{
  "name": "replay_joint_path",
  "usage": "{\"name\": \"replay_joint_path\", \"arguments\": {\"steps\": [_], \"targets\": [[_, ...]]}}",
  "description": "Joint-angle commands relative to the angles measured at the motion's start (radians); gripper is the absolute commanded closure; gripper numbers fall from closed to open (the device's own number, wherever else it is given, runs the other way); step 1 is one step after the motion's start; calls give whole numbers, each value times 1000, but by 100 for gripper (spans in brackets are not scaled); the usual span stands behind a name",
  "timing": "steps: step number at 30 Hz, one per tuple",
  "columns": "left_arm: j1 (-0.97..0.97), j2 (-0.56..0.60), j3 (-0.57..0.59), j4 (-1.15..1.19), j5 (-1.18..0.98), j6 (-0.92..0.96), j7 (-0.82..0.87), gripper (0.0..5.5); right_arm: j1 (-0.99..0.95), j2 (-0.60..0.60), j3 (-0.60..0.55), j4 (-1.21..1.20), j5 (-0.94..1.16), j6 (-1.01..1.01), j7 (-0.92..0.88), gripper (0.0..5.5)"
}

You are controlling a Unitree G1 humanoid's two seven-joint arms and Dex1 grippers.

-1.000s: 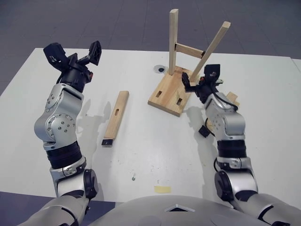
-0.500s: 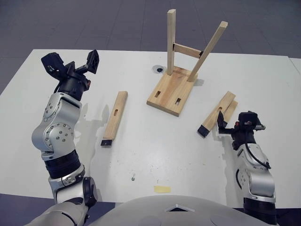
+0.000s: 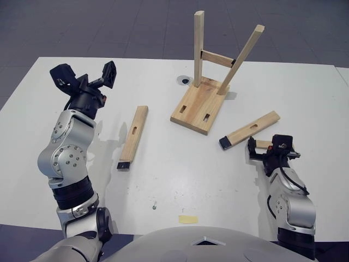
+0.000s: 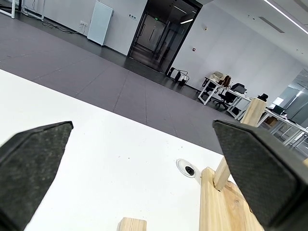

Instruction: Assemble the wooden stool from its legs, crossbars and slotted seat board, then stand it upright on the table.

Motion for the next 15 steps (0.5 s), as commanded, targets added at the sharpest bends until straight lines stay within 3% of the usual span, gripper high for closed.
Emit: {"name": "replay_joint_path", "arguments": {"steps": [1, 9, 15], "targets": [[7, -8, -3, -6, 7, 8, 8, 10, -16, 33, -52, 27, 34, 113, -36, 10], [14, 5, -12, 18, 23, 15, -10, 10, 63, 19, -59, 12, 17, 162, -29, 10], [10, 11, -23, 23, 33, 21, -20, 10, 216, -35, -17, 59, -17, -49, 79, 10]]}}
